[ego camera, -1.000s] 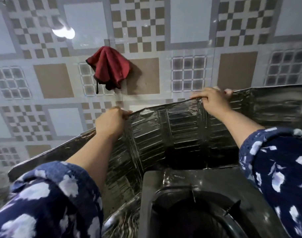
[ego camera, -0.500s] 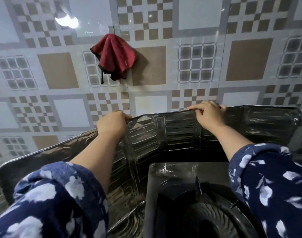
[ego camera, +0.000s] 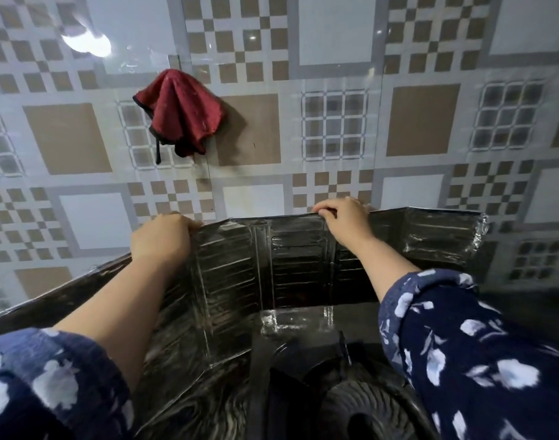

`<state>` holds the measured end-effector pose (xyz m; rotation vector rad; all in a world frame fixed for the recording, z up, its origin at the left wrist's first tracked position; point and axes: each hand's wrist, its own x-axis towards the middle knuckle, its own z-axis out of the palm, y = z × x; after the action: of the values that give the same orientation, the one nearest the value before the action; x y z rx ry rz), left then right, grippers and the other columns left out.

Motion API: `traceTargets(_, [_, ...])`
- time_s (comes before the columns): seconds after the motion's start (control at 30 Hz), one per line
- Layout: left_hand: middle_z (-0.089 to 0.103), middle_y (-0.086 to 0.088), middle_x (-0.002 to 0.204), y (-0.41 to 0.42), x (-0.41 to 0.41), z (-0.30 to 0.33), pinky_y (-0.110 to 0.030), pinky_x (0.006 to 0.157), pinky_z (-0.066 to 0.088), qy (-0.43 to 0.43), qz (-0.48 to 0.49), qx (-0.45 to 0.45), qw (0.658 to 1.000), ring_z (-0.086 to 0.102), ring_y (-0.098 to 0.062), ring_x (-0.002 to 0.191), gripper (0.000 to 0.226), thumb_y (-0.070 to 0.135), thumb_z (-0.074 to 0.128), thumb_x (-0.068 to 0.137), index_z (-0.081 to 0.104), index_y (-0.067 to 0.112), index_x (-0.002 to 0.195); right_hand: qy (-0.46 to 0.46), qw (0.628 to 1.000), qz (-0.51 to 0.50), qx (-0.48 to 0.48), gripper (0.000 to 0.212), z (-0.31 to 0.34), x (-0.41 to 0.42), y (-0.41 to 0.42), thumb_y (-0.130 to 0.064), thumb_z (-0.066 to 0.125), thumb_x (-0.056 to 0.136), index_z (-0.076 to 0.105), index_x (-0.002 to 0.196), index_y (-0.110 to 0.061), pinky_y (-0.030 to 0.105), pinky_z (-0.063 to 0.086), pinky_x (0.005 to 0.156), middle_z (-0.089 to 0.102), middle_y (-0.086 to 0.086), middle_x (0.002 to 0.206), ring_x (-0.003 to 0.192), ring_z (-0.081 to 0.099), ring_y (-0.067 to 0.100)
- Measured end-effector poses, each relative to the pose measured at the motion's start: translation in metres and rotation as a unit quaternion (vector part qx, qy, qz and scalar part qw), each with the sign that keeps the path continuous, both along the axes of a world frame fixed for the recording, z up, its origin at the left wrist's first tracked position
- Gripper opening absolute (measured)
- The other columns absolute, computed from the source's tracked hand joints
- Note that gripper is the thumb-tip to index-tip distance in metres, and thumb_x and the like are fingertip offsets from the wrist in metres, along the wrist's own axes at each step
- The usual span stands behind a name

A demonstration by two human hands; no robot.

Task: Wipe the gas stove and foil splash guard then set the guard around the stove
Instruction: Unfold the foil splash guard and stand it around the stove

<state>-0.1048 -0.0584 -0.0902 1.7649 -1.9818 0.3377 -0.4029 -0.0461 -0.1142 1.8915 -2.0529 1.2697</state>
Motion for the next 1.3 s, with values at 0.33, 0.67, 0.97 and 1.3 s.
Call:
traceTargets(0.33, [0.068, -0.005, 0.11, 0.002, -0.018, -0.002, -0.035, 0.07, 0.049, -0.022, -0.021, 0.0, 1.0, 0.065, -0.03, 0.094, 0.045, 0.01, 0.044, 0.093, 0.064, 0.039, 0.119, 0.012, 0.999, 0.029, 0.01, 0.022, 0.002, -0.005, 0.006, -0.021, 0.055, 0.094, 0.072, 0.101, -0.032, 0.046, 0.043, 0.101, 0.07, -0.006, 0.114, 0.106, 0.062, 0.019])
traceTargets(0.67, [0.07, 0.003, 0.113, 0.001, -0.03, 0.007, -0.032, 0.068, 0.049, 0.037, -0.028, 0.048, 0.998, 0.064, -0.021, 0.091, 0.038, 0.014, 0.049, 0.096, 0.065, 0.041, 0.118, 0.073, 0.997, -0.008, 0.018, 0.02, 0.008, 0.006, 0.007, -0.027, 0.057, 0.091, 0.071, 0.101, -0.036, 0.035, 0.043, 0.097, 0.069, -0.005, 0.111, 0.108, 0.059, 0.019])
traceTargets(0.97, [0.071, 0.006, 0.109, 0.002, -0.031, 0.008, -0.031, 0.068, 0.053, 0.071, -0.059, 0.079, 0.993, 0.065, -0.018, 0.09, 0.031, 0.021, 0.052, 0.095, 0.067, 0.042, 0.114, 0.017, 0.988, 0.131, 0.083, 0.022, 0.013, 0.083, -0.021, -0.031, 0.052, 0.095, 0.069, 0.11, -0.032, 0.044, 0.027, 0.11, 0.066, -0.009, 0.121, 0.12, 0.052, 0.02])
traceTargets(1.3, [0.067, 0.003, 0.12, -0.006, -0.041, 0.008, -0.04, 0.083, 0.055, 0.05, -0.079, 0.084, 0.992, 0.064, -0.023, 0.101, 0.039, 0.015, 0.047, 0.095, 0.064, 0.042, 0.119, 0.037, 0.989, 0.098, 0.106, 0.023, 0.016, 0.077, -0.03, -0.025, 0.055, 0.093, 0.071, 0.109, -0.03, 0.037, 0.044, 0.101, 0.067, -0.008, 0.121, 0.114, 0.058, 0.02])
